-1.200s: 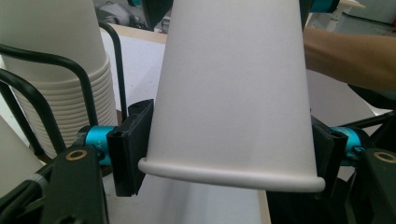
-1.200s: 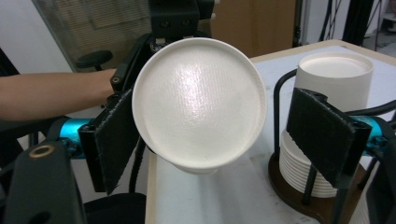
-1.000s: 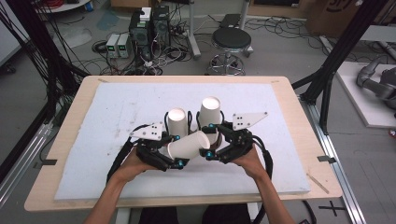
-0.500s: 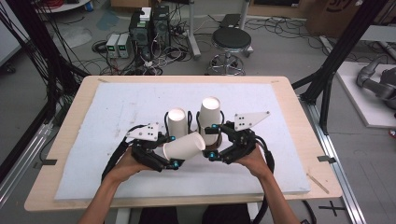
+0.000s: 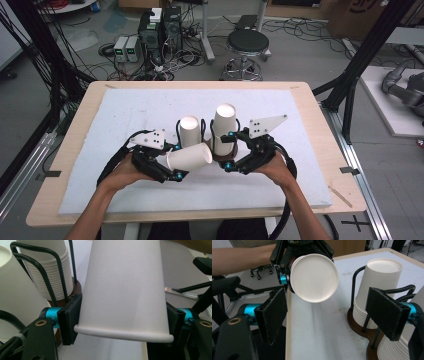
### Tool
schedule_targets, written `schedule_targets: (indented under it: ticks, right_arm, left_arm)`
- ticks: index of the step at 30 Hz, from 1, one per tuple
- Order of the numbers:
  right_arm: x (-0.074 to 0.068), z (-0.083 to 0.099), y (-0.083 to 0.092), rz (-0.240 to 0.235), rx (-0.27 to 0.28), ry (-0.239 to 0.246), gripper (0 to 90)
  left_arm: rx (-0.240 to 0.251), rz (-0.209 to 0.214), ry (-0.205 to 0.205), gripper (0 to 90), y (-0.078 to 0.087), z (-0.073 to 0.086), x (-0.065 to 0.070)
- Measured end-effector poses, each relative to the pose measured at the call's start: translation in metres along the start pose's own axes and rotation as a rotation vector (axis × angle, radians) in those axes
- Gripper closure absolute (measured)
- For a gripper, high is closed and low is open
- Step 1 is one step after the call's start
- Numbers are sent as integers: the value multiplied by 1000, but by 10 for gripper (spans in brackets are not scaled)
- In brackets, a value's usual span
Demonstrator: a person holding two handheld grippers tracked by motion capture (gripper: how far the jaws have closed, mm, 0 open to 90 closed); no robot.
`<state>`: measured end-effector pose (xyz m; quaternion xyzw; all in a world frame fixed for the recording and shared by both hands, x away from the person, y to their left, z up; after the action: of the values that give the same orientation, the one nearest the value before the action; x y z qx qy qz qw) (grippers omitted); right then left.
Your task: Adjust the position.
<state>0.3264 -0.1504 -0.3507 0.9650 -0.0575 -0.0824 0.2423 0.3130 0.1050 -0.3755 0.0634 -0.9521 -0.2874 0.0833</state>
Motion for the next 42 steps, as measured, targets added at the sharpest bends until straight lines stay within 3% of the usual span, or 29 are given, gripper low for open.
schedule_targets:
  ticks: [22, 26, 30, 36, 42]
  right_arm:
    - [-2, -23, -3, 41, -291, 112, 186]
    - [-2, -25, -4, 49, -340, 125, 186]
    - [-2, -26, -6, 54, -384, 139, 187]
    - [-3, -27, -10, 49, -456, 158, 212]
    - [-3, -26, -14, 39, -531, 170, 212]
  left_arm:
    - [-249, -19, -76, 296, 12, -20, -2]
    - [-312, -22, -96, 296, 12, -22, -3]
    - [-342, -19, -101, 296, 12, -24, -3]
    - [-421, -17, -128, 296, 9, -26, -4]
    - [-487, -18, -127, 296, 7, -24, -6]
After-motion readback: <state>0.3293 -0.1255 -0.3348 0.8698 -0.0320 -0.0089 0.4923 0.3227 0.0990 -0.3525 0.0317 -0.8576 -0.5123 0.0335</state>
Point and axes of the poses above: each handheld gripper's, and its own axes: y roughly backward along the jaws, z roughly out of its underside, x roughly to its right, the point moved 4 cm from there along -y, roughly forward along the jaws, and after that the axes turned 4 degrees about -x, right-handed, at the moved point
